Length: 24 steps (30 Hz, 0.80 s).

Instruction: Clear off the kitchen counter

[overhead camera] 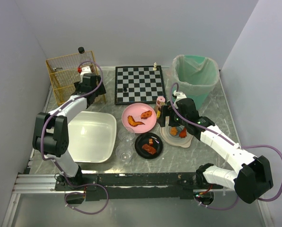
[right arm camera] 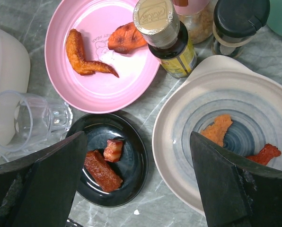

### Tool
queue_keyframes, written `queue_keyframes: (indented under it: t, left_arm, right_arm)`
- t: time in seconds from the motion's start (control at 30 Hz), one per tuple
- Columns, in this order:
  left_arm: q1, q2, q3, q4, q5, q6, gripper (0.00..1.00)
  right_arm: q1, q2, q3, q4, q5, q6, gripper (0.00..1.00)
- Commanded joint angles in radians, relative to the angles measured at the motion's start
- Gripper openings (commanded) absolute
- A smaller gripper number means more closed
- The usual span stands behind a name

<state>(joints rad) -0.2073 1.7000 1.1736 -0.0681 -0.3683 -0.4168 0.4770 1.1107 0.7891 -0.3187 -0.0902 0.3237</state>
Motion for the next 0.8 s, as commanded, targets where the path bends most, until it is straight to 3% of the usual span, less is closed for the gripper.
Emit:
queue_keyframes:
  t: [0.0, 0.5, 0.63, 0.77]
  left_arm:
    - [-0.023, -0.052, 0.031, -0.059, 0.029, -0.042, 0.99]
    - [-0.032, -0.256, 0.080, -0.162, 0.068, -0.036, 0.99]
    - [-0.122, -0.296, 0.150, -0.286, -0.010, -0.010, 0.99]
    - [-0.217, -0.356, 0.137, -0.267, 0.058, -0.013, 0.99]
  right_arm:
    - [-0.008, -0.028, 0.036, 0.012, 0.017, -0.002, 0.95]
    - [-0.015, -0.063, 0.096, -0.079, 0.196, 0.051, 0.96]
    - [-0.028, -0.095, 0.096, -0.089, 0.231, 0.069, 0.96]
    - [-0.049, -0.124, 0.090, -0.092, 0.245, 0.087, 0.96]
